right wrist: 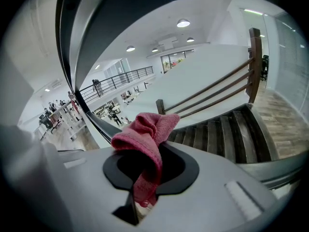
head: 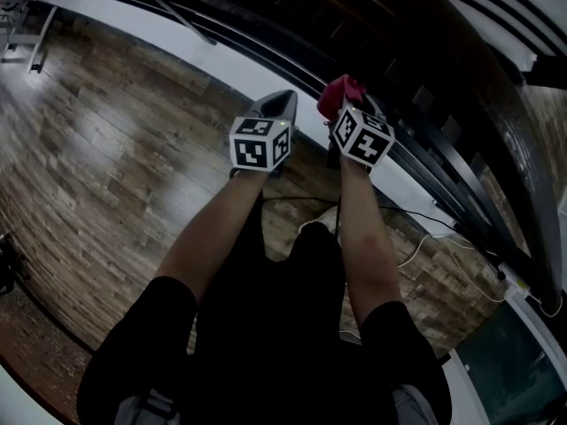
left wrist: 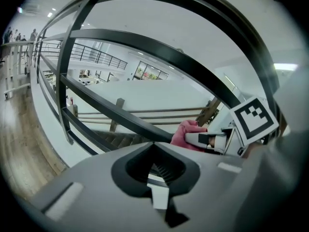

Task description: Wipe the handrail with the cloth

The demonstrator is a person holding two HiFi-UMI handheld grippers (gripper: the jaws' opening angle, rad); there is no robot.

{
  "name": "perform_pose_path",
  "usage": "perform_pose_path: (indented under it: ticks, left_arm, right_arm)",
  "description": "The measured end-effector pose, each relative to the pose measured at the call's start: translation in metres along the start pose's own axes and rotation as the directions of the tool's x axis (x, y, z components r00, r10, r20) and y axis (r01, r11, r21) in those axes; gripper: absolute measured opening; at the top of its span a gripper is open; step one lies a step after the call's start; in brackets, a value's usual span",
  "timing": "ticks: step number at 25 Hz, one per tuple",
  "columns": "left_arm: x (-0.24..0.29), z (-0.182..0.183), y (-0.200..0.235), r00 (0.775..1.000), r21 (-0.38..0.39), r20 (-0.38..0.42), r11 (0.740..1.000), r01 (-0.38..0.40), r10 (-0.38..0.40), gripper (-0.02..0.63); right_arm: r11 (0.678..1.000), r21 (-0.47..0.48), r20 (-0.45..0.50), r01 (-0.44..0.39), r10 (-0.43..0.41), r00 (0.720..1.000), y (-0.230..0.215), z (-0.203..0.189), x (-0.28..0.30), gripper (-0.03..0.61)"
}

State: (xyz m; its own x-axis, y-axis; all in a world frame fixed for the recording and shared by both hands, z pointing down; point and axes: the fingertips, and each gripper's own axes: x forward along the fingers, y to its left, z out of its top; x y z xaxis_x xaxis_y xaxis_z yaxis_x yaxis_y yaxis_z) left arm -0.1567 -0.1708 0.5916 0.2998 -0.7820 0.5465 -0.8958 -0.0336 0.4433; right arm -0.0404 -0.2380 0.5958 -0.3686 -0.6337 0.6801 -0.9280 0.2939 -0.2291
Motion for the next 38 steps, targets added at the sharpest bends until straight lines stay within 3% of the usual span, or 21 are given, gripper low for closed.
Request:
perform_pose_path:
  ticks: [6,17,38]
  left_arm:
    - [0.007,-0.011,-0.036,0.999,0.033,-0.017,0.999,0.041,-0.041,0.0]
    - [0.021,-0.027,-0.085,0.993,0.1,-0.067,0.99,0.1,-0.094,0.0]
    - [0.047,-0.07,-0.197,0.966,0.209,-0.149,0.948,0.242,-0.213,0.0]
  right_arm:
    - [1.0,-0.021,-0.004,0.021,-0.021,1.0,-0.026,-0.009,-0.017,0.055]
    - [0.997,0.04,-0.002,0.07,-0.07,0.998,-0.082,-0.023,-0.052,0.055]
    - [0.973,0.12,0.042,0.197,-0.203,0.978,-0.191,-0.05,-0.124,0.055]
